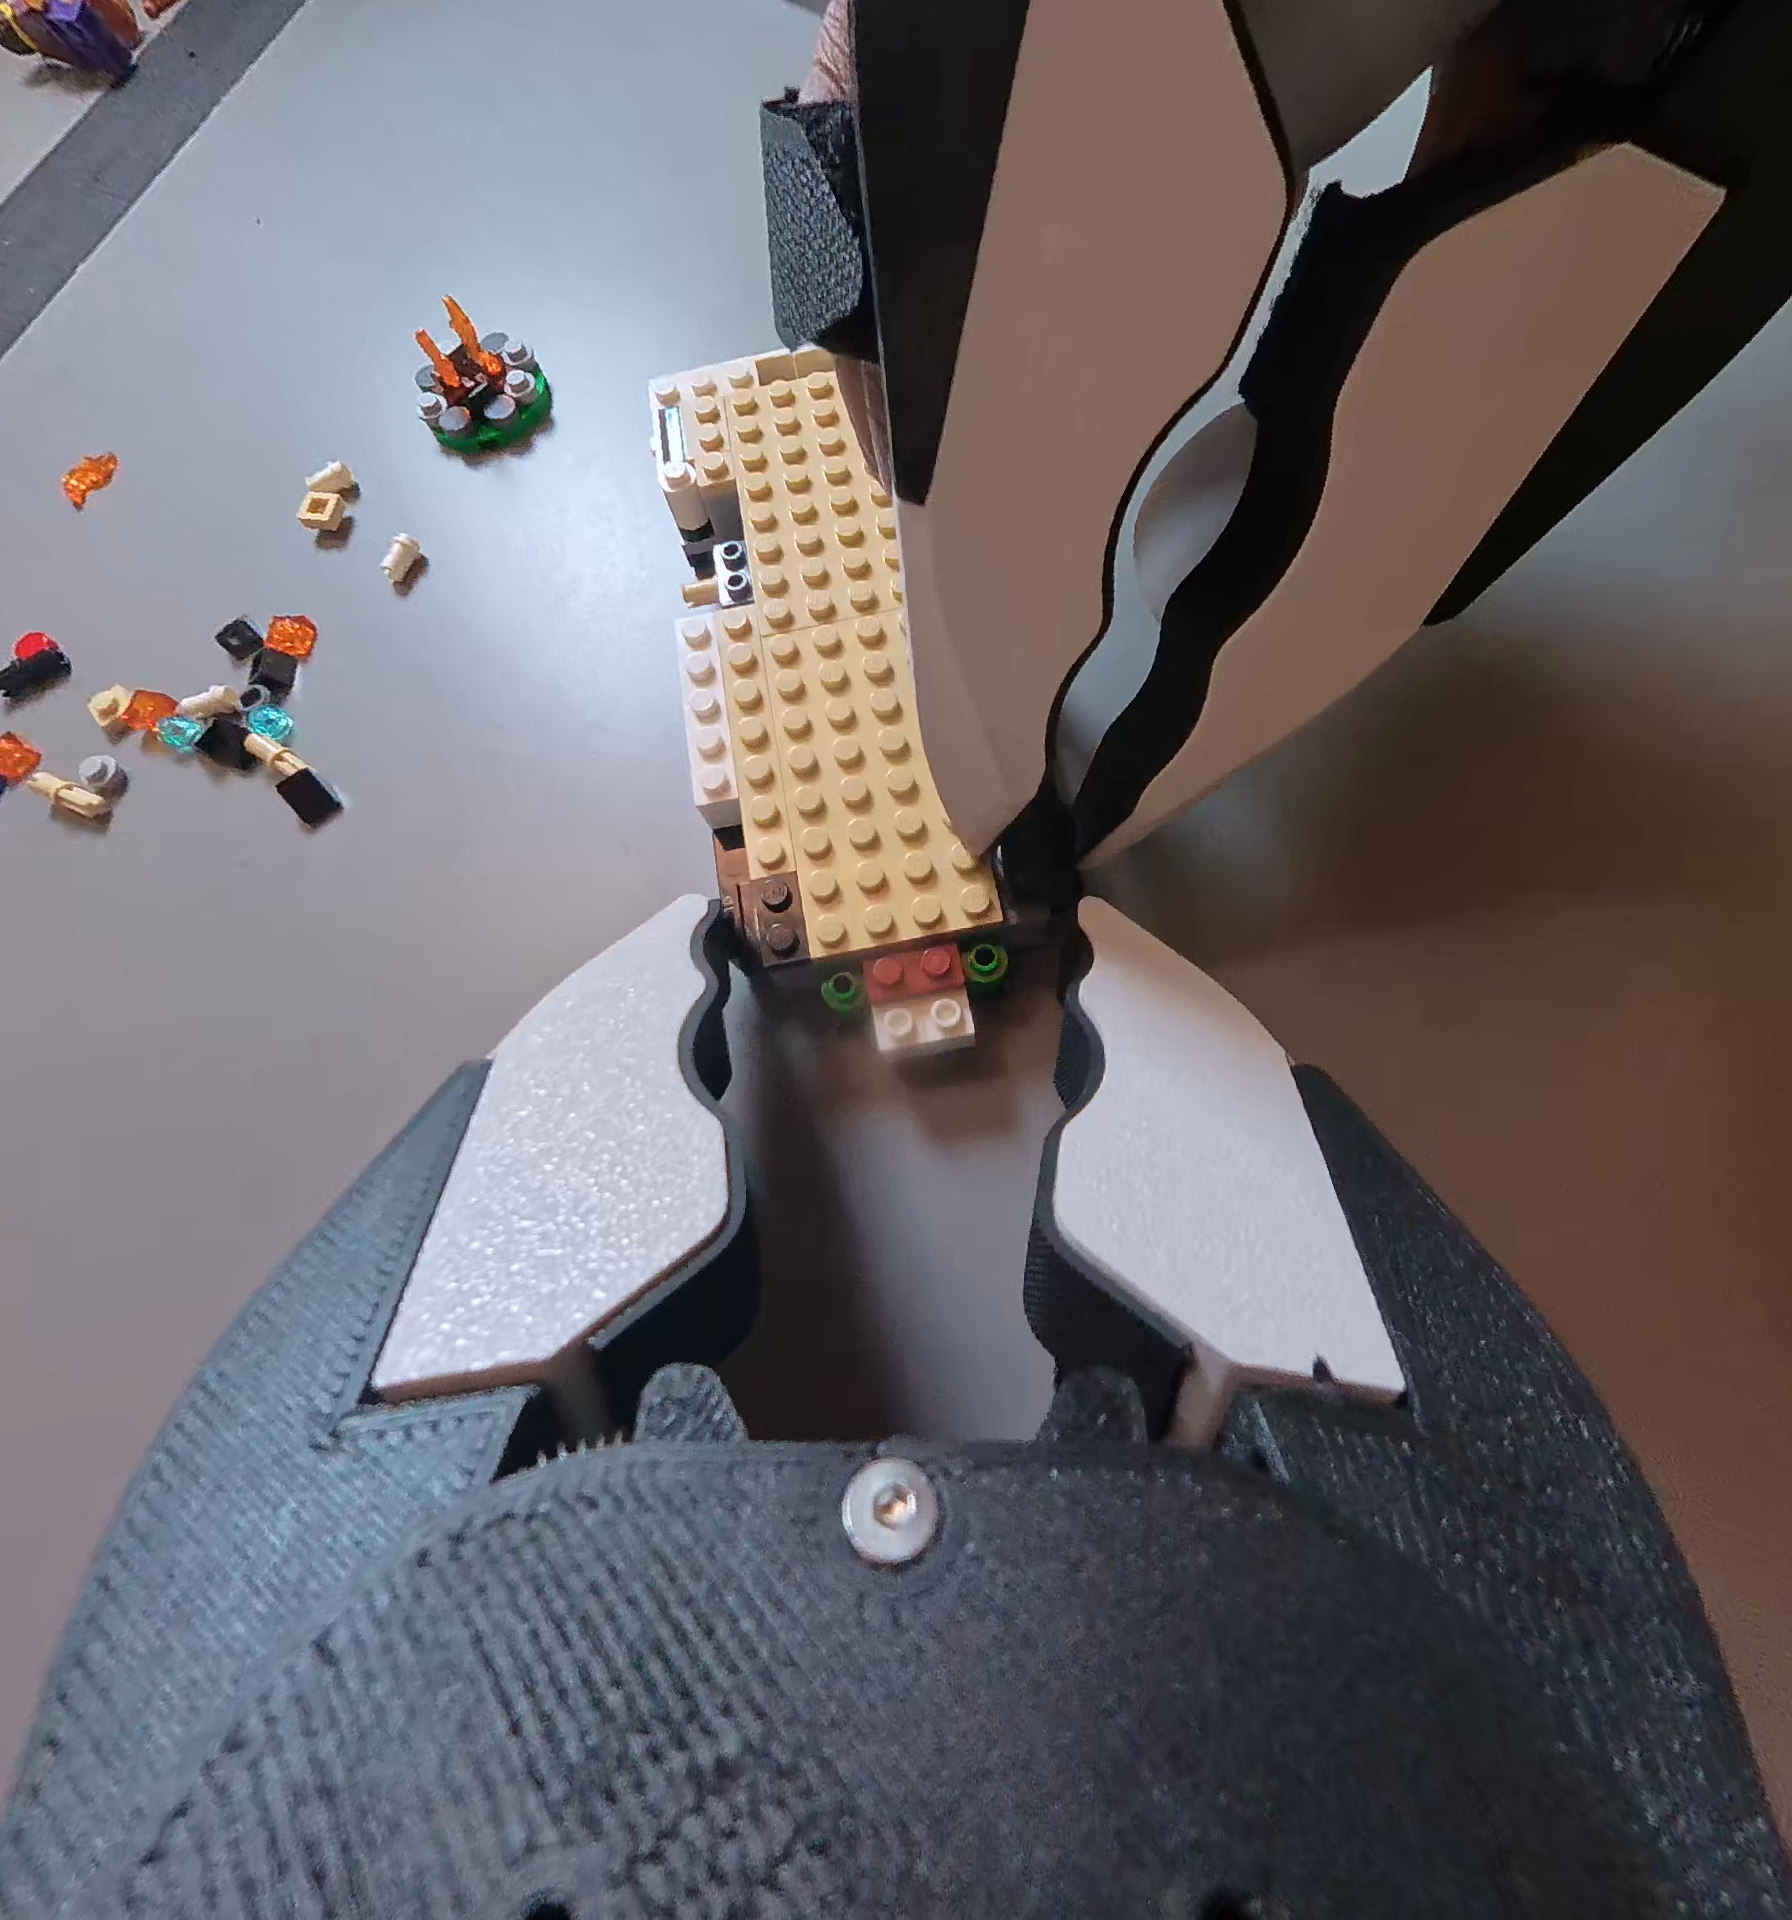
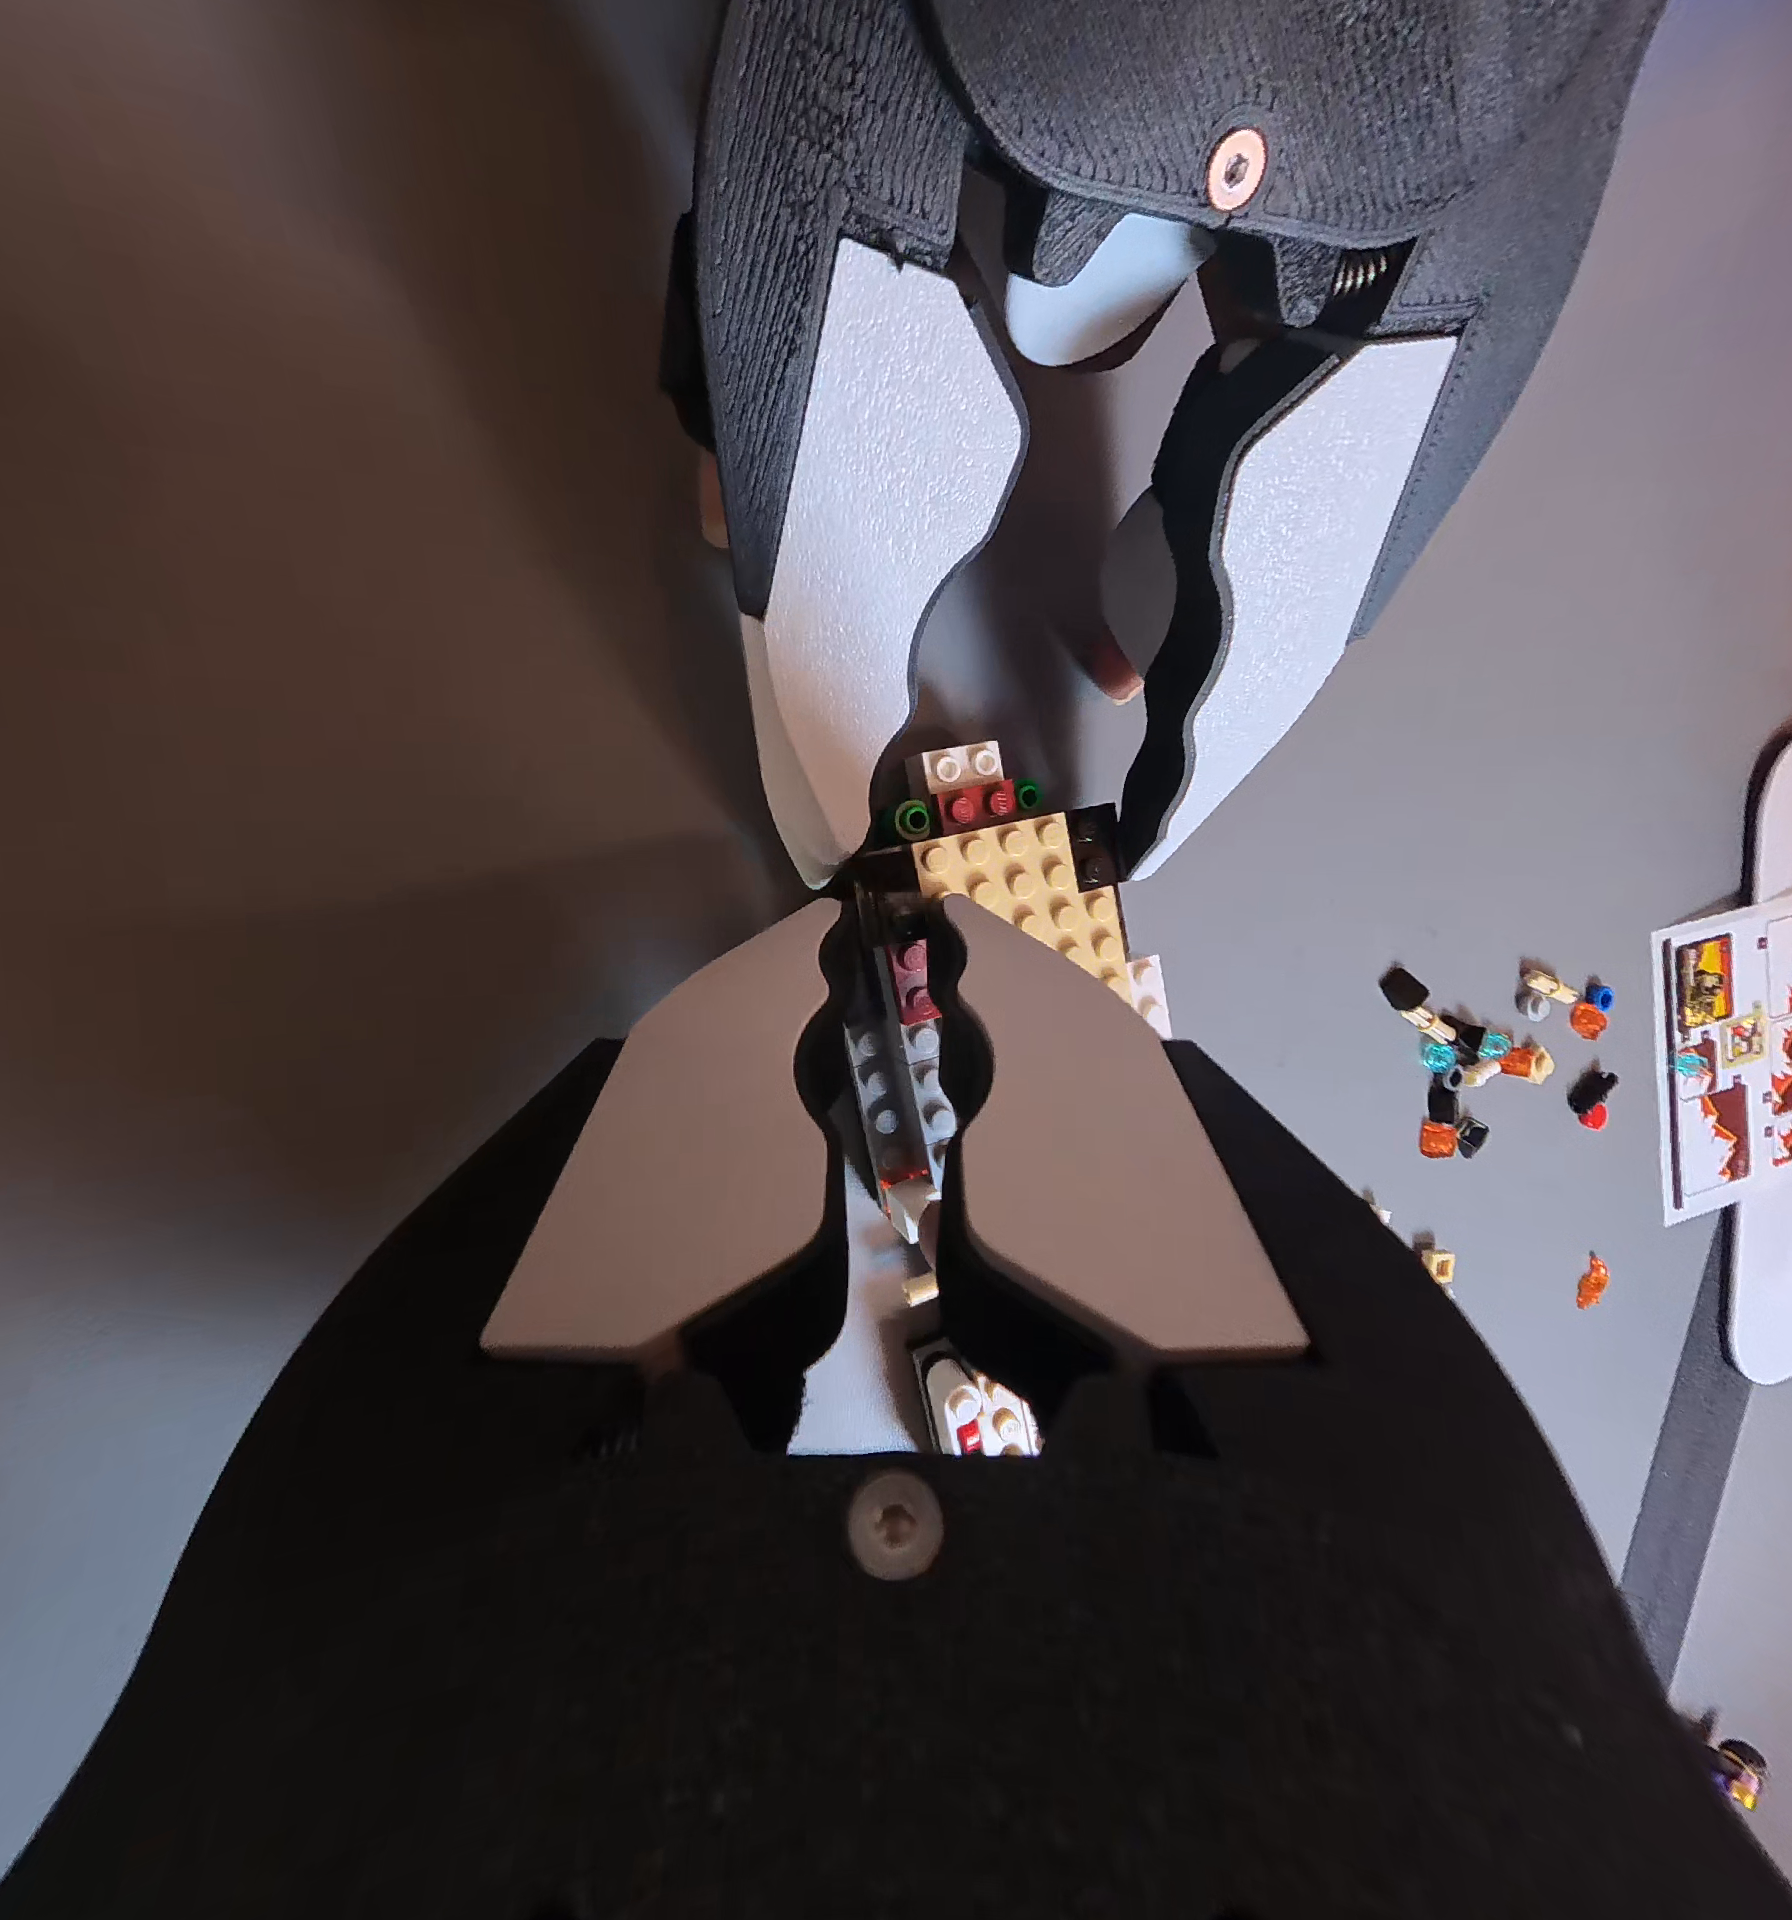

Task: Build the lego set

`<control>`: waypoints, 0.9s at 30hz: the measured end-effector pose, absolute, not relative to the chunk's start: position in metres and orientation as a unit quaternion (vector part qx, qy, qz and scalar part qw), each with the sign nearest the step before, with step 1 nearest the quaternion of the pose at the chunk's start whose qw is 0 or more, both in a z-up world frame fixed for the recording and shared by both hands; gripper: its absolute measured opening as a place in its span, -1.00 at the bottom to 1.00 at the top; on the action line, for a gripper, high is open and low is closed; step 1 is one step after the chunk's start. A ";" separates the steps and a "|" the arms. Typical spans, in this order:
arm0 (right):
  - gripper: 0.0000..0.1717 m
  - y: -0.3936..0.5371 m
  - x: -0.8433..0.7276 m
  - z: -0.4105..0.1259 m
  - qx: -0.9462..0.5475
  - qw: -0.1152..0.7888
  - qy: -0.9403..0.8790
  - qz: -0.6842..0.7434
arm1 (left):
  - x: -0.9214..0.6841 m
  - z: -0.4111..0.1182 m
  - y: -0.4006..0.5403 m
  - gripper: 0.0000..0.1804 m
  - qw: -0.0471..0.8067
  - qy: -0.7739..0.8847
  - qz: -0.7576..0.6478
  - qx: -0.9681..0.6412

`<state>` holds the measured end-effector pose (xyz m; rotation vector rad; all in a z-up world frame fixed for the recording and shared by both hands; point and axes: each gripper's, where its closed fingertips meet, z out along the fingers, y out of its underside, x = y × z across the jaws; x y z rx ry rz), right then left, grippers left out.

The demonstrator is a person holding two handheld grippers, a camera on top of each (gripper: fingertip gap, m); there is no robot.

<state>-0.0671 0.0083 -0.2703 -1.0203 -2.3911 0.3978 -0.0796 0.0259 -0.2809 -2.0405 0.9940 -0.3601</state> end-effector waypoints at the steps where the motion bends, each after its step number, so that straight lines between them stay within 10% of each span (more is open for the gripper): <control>1: -0.85 0.008 -0.067 -0.270 -0.375 0.251 -0.881 0.145 | -0.081 -0.281 0.026 -0.36 0.409 0.397 -0.138 -0.810; 27: -0.81 0.007 -0.069 -0.257 -0.385 0.225 -0.881 0.162 | -0.080 -0.271 0.019 -0.37 0.394 0.348 -0.223 -0.821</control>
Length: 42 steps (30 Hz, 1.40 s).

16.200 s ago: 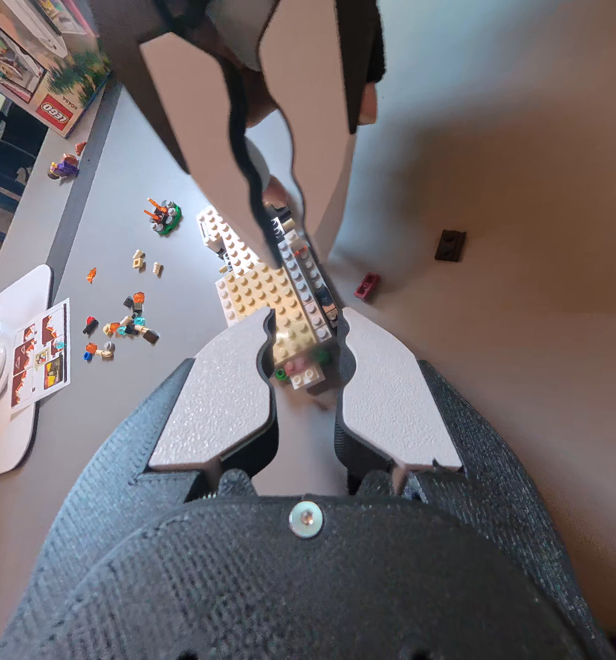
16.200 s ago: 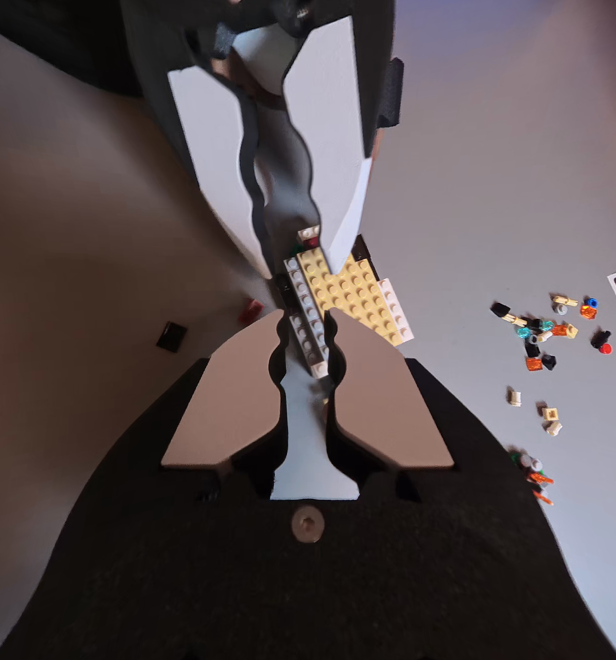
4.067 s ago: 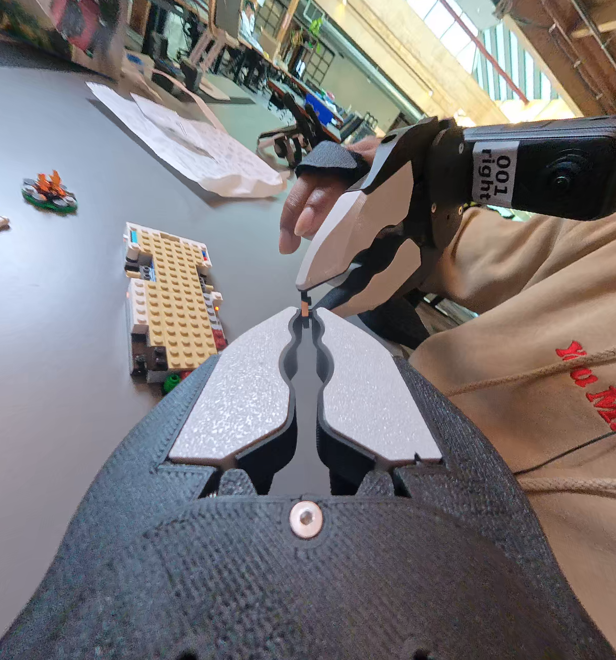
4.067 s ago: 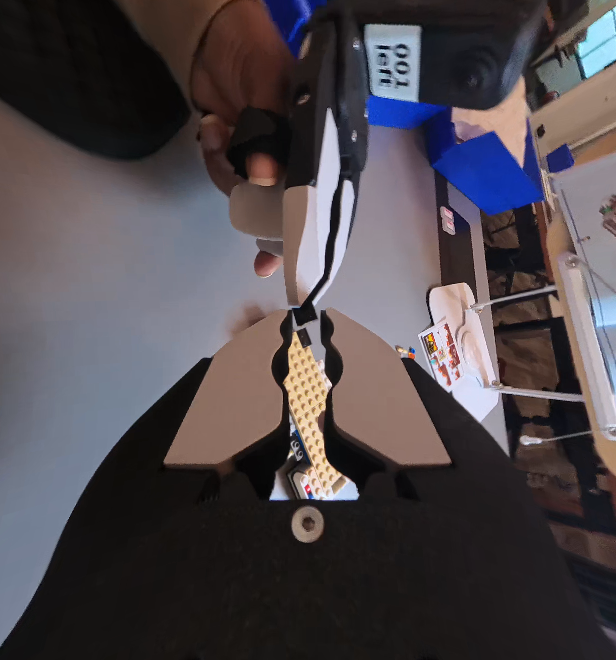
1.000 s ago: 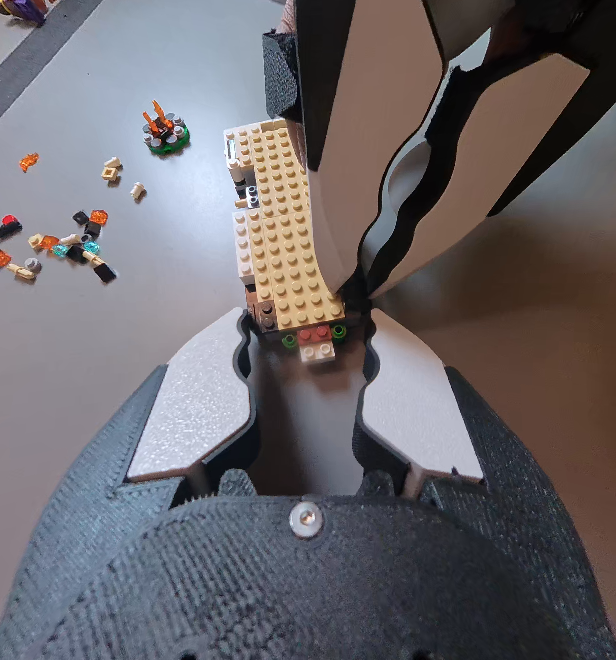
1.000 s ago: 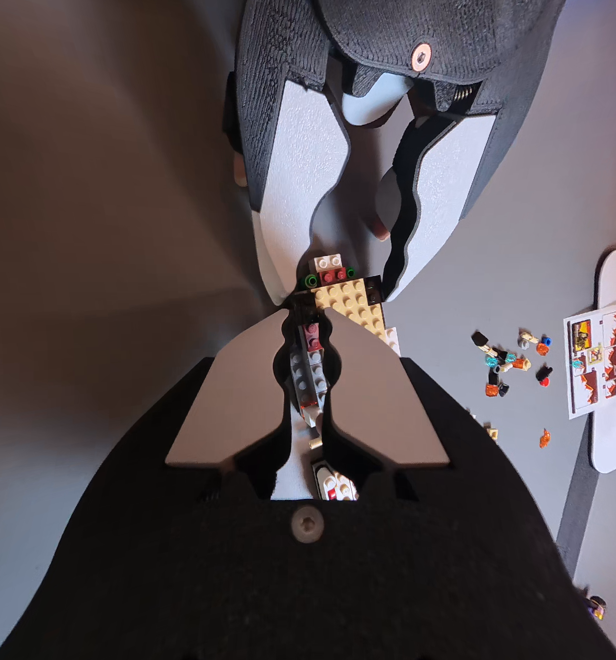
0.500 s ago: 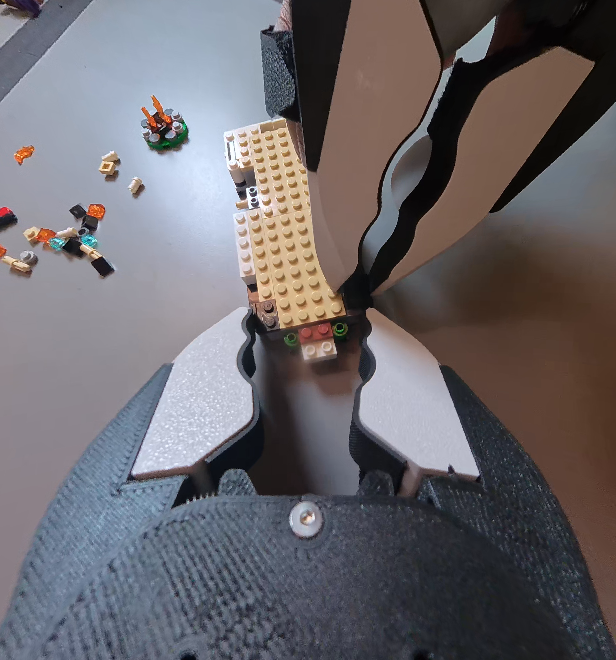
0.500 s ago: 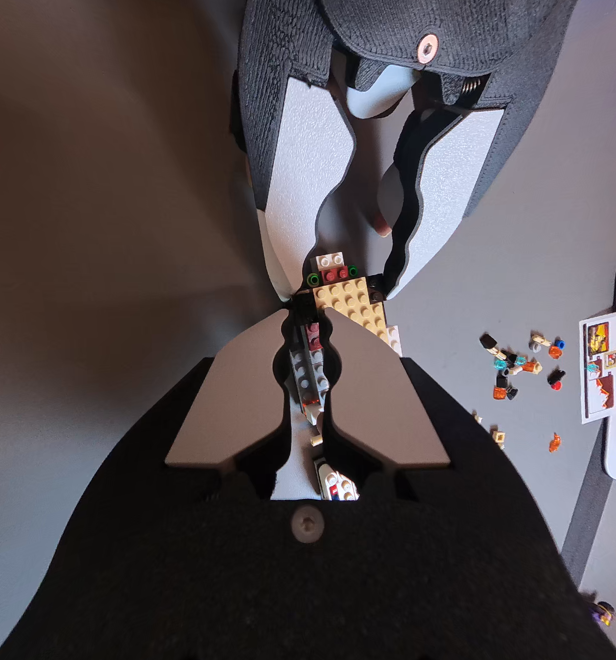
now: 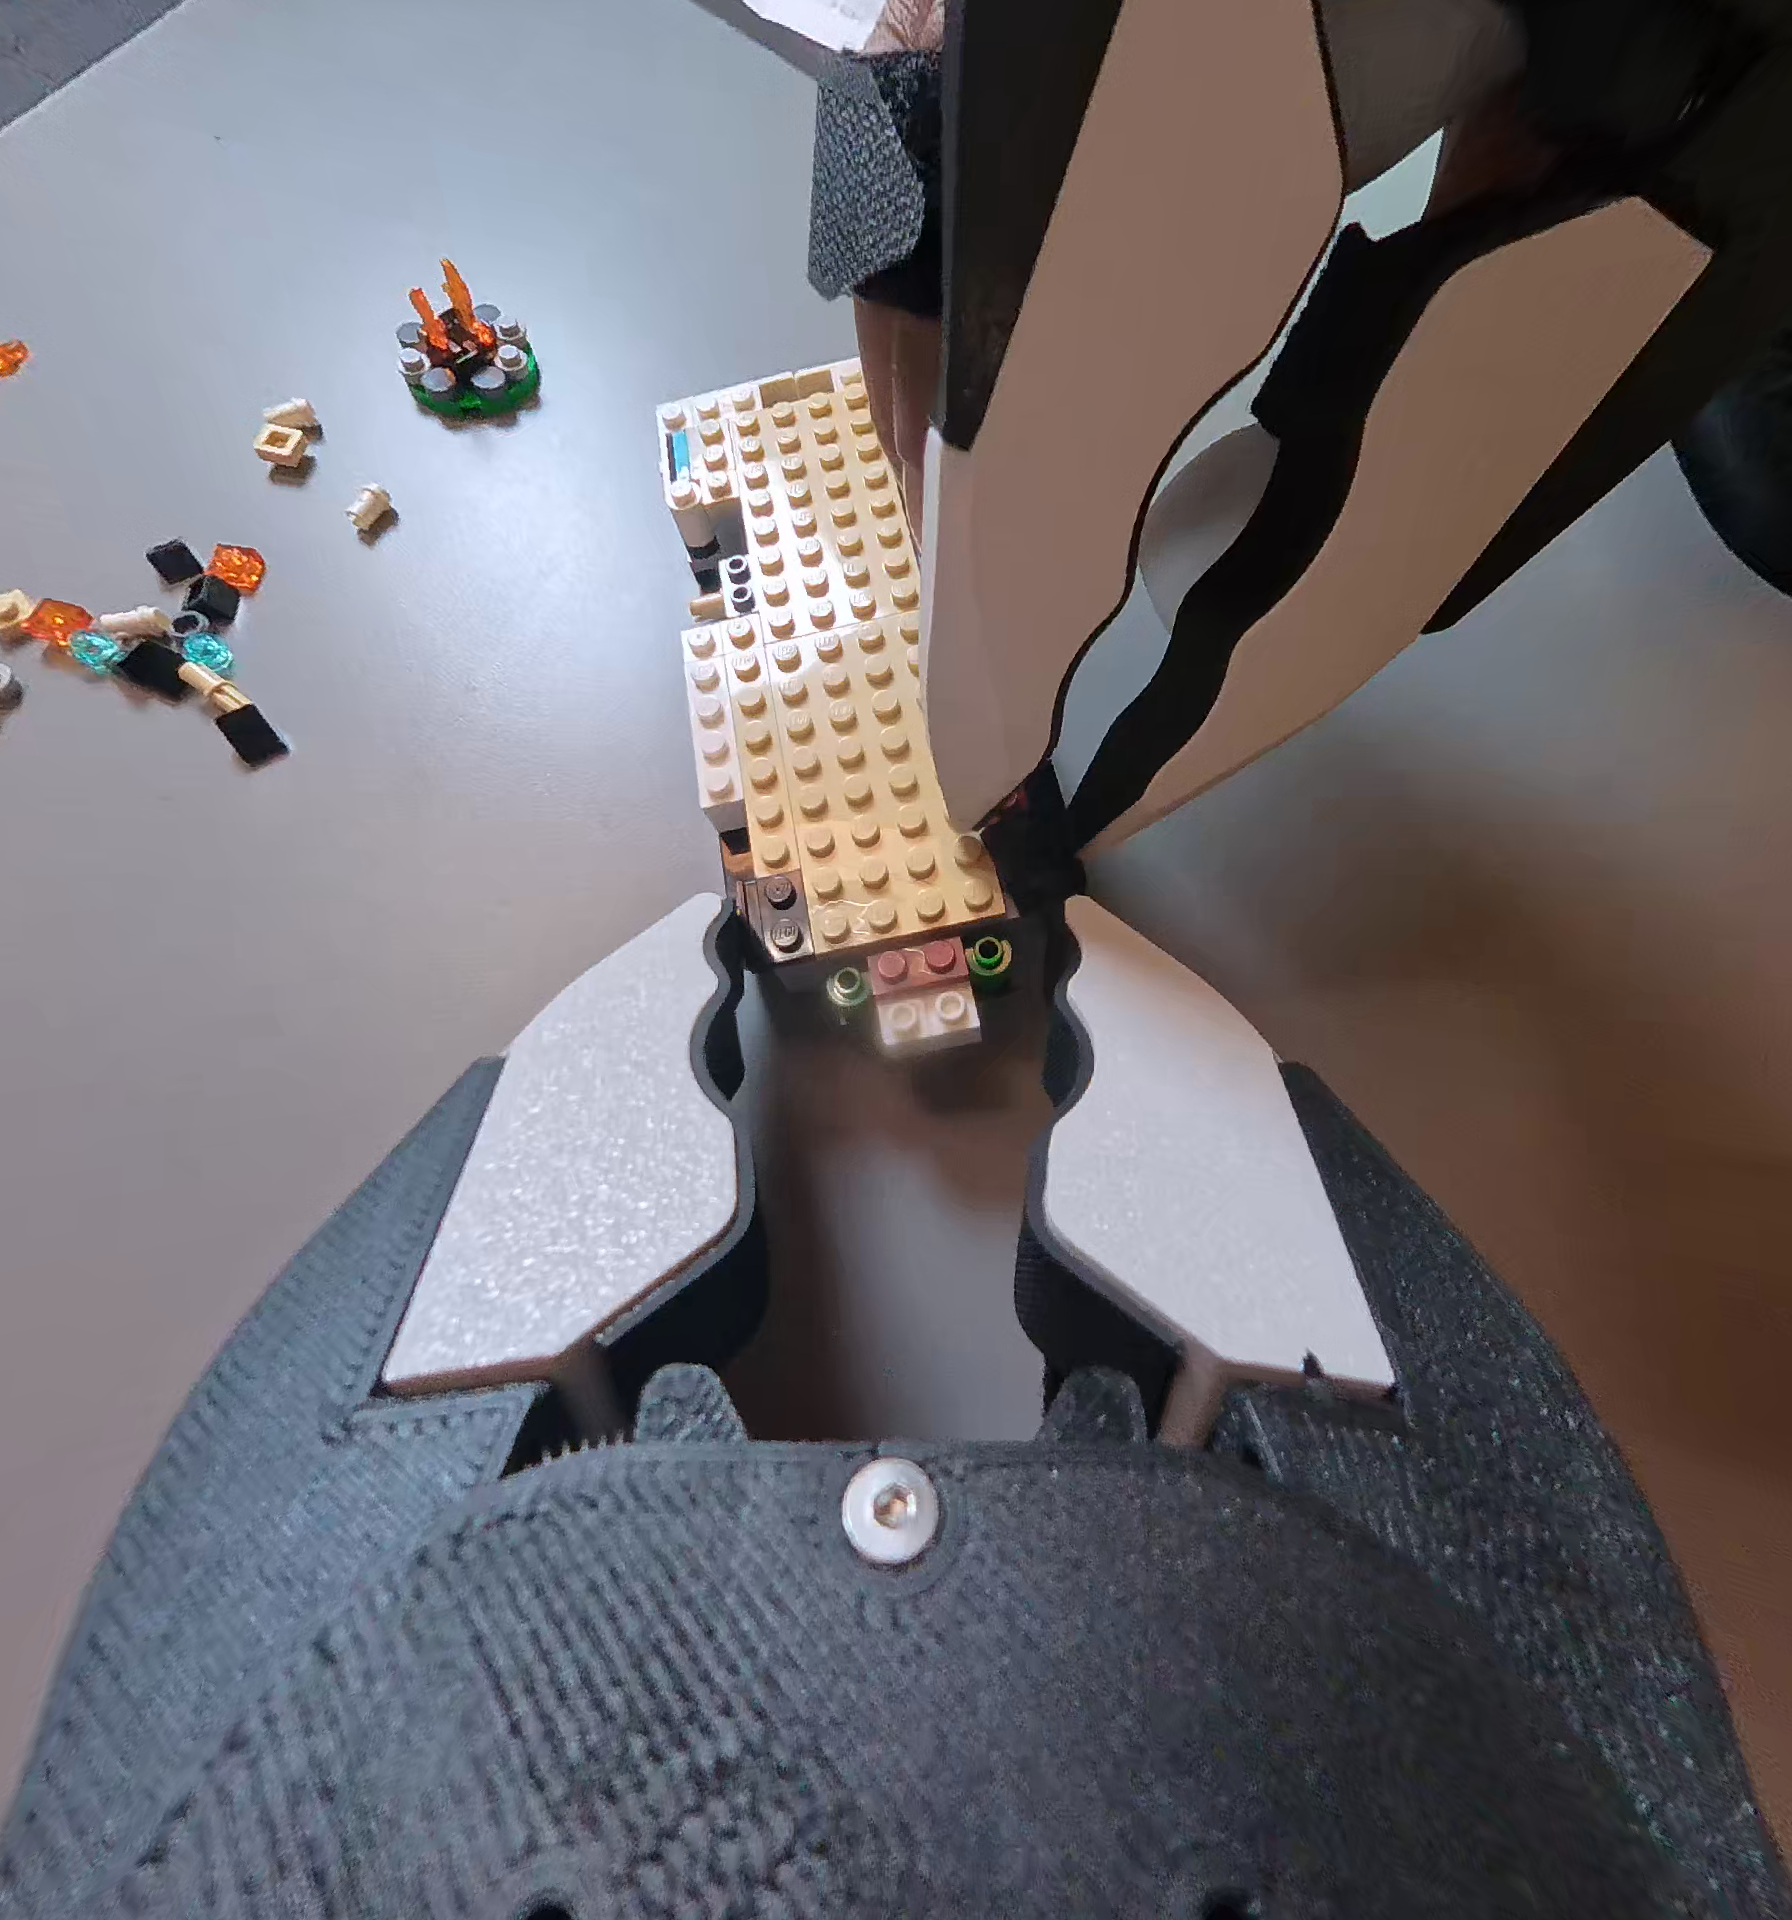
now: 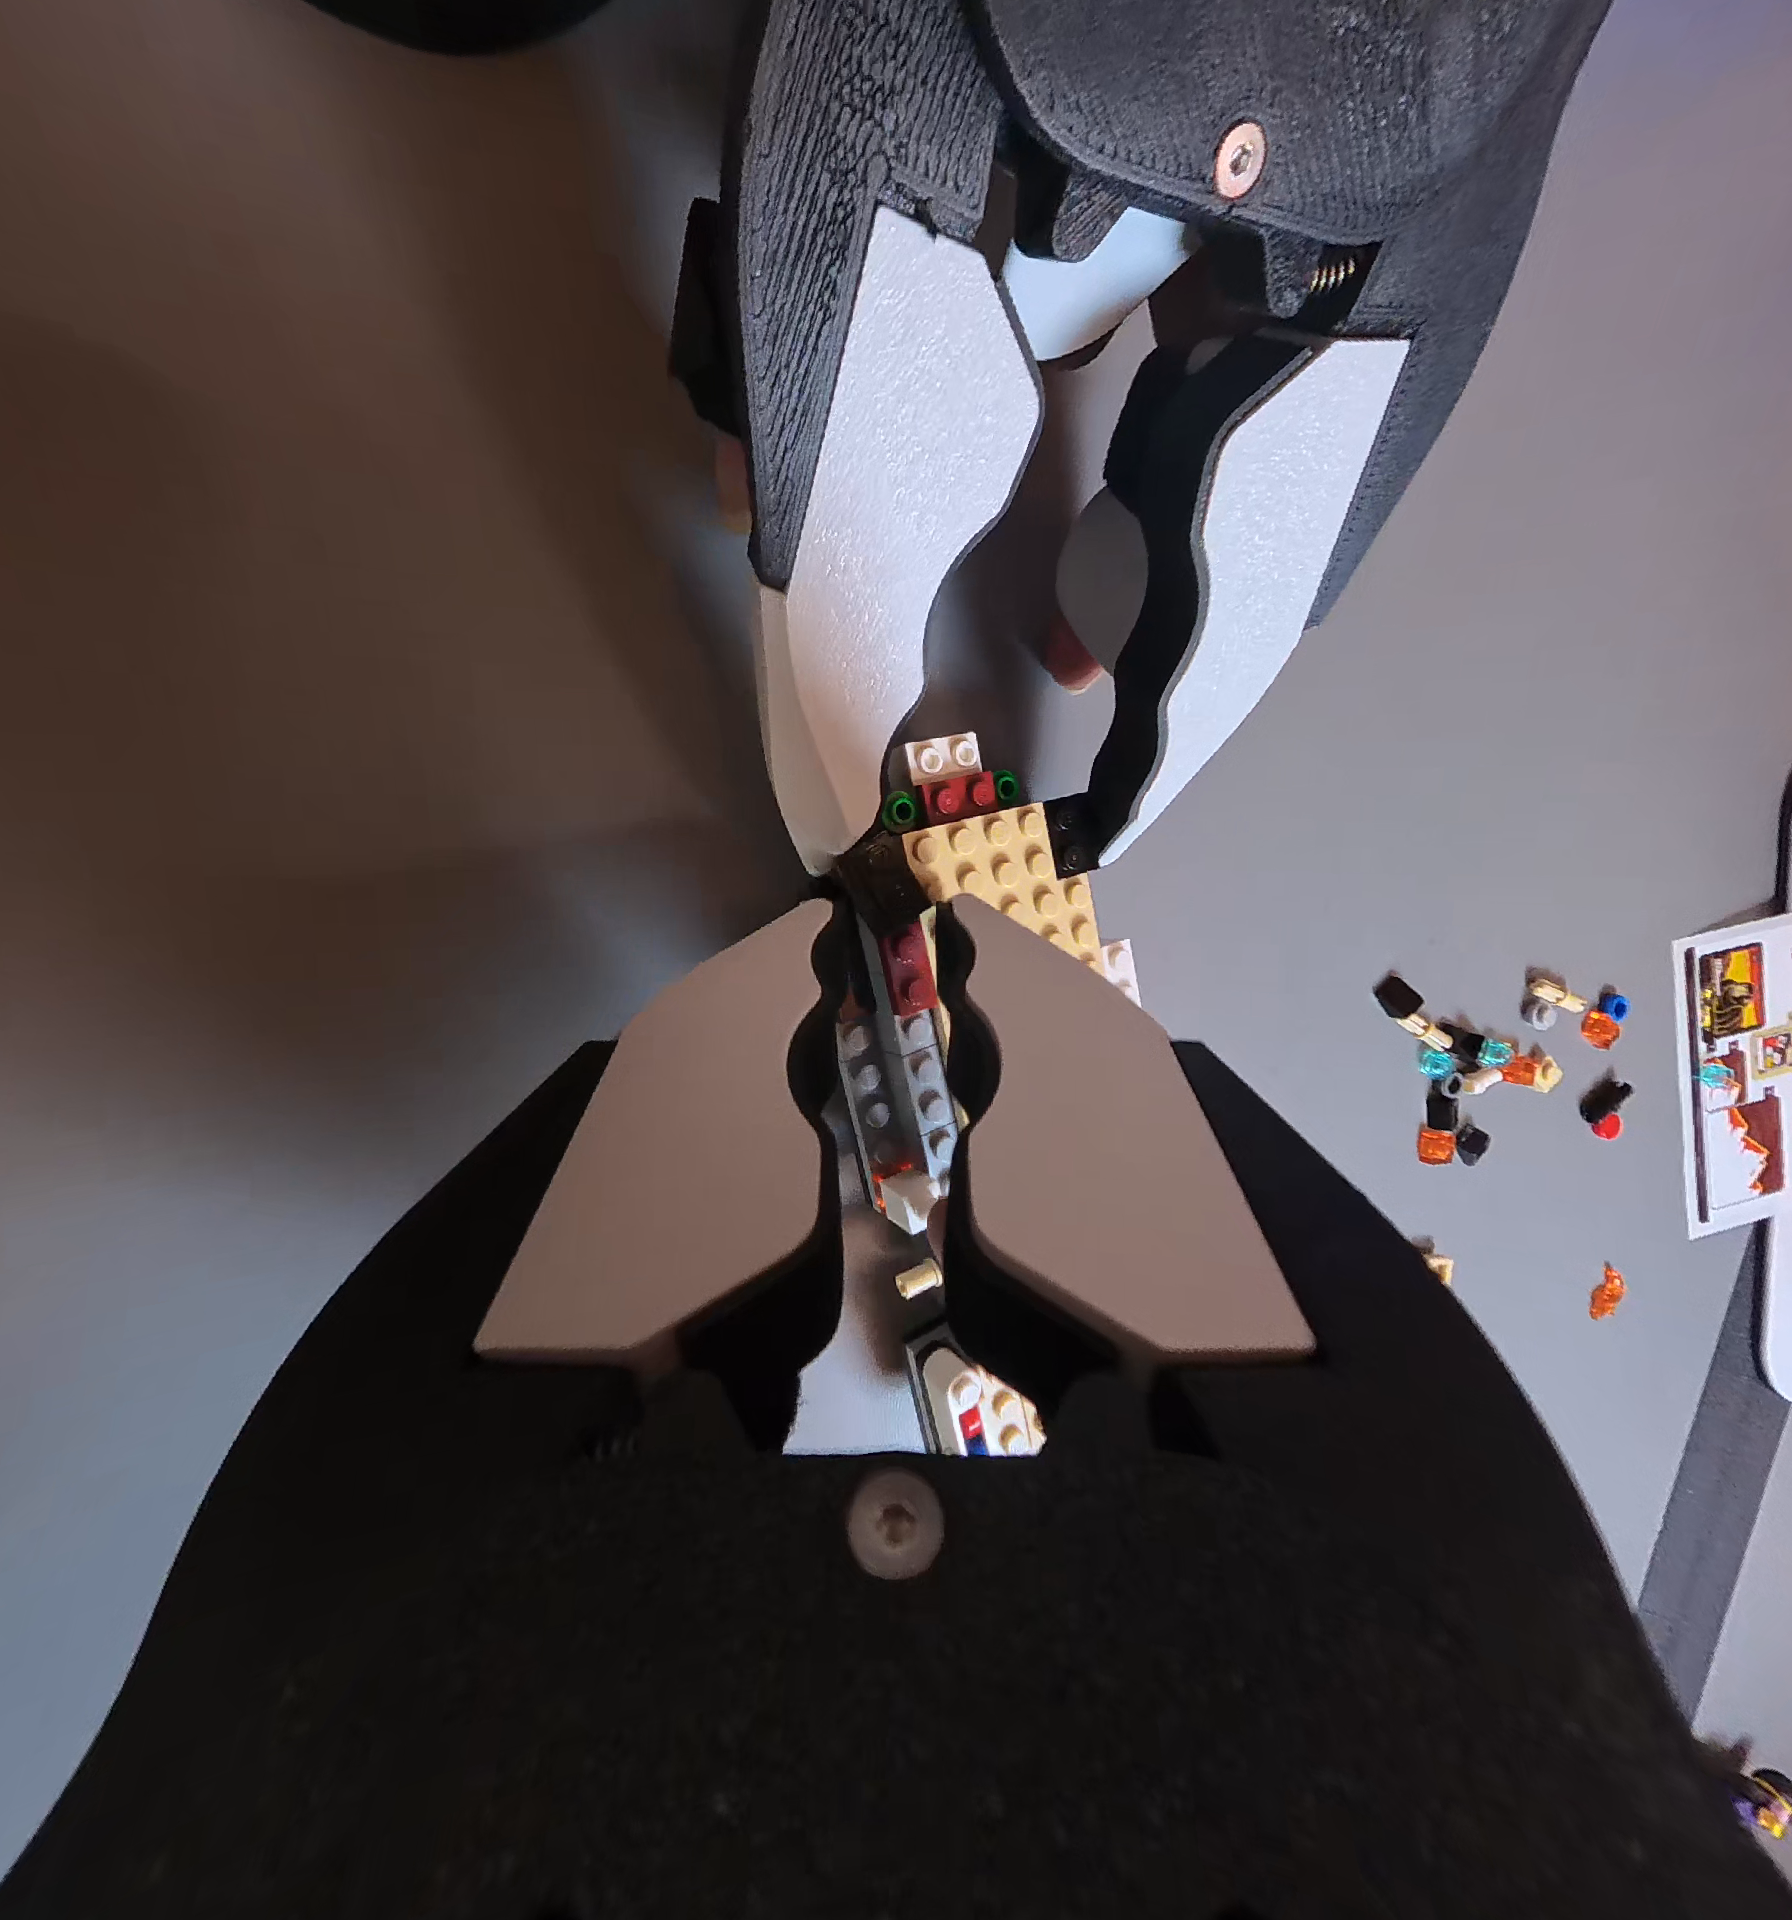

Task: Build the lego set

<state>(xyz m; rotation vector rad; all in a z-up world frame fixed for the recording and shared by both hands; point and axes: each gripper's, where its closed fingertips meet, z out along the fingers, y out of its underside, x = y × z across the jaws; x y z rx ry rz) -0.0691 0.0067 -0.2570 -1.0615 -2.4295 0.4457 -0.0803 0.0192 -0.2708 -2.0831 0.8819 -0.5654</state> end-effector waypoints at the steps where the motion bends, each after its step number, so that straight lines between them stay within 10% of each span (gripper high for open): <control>1: -0.81 0.007 -0.069 -0.256 -0.383 0.226 -0.881 0.160 | -0.080 -0.271 0.019 -0.37 0.393 0.347 -0.225 -0.821; 42: -0.58 0.003 -0.069 -0.246 -0.303 0.396 -0.865 0.065 | -0.078 -0.261 0.015 -0.38 0.341 0.269 -0.343 -0.833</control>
